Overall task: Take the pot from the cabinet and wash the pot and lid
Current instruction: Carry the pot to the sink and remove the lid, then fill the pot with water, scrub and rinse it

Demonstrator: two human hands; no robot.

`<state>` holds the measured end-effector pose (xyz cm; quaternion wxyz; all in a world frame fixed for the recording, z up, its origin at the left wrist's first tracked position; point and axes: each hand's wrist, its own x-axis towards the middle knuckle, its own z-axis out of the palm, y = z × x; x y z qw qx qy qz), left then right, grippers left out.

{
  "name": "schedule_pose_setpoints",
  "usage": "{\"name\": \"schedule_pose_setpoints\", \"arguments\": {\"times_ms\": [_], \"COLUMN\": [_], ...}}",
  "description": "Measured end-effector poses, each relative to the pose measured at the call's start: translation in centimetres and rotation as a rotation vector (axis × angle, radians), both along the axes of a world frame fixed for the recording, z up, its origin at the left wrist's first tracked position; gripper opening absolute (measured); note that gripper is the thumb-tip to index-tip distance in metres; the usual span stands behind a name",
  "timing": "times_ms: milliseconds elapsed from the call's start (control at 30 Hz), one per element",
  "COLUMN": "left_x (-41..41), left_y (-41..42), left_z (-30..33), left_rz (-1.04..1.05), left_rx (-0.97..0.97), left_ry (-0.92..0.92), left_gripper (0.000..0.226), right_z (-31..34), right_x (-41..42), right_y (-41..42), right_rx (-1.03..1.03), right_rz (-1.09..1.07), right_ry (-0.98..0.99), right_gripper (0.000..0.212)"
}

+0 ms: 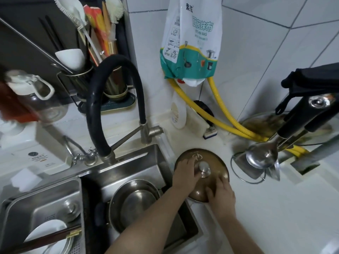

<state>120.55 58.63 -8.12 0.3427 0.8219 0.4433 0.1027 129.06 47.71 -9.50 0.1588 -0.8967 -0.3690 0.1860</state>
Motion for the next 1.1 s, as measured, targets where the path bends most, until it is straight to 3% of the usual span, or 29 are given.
{"name": "schedule_pose_setpoints", "arguments": {"times_ms": [133, 333, 533, 733, 933, 1100], "left_x": [-3.6, -12.1, -19.3, -22.6, -23.8, -23.2], "left_y": [0.3, 0.5, -0.1, -2.1, -4.8, -3.6], "left_z": [-0.1, -0.2, -0.3, -3.9, -9.7, -10.6], "left_rz": [0.044, 0.243, 0.457, 0.664, 0.879, 0.940], "left_rx": [-0.020, -0.052, -0.112, -0.299, -0.393, -0.467], "left_ry": [0.027, -0.024, -0.011, 0.047, 0.310, 0.298], "left_gripper": [0.056, 0.047, 0.033, 0.031, 0.036, 0.075], "right_z": [0.9, 2.1, 4.8, 5.7, 4.7, 3.4], "right_x": [-2.7, -7.3, -8.9, -8.2, -8.5, -8.2], "right_y": [1.6, 6.3, 13.3, 18.5, 20.2, 20.3], "right_rx": [0.173, 0.253, 0.279, 0.288, 0.272, 0.239], "right_rz": [0.104, 0.400, 0.409, 0.351, 0.347, 0.338], "right_ry": [-0.038, 0.019, 0.103, 0.126, 0.130, 0.091], "right_gripper": [0.057, 0.048, 0.057, 0.063, 0.053, 0.056]}}
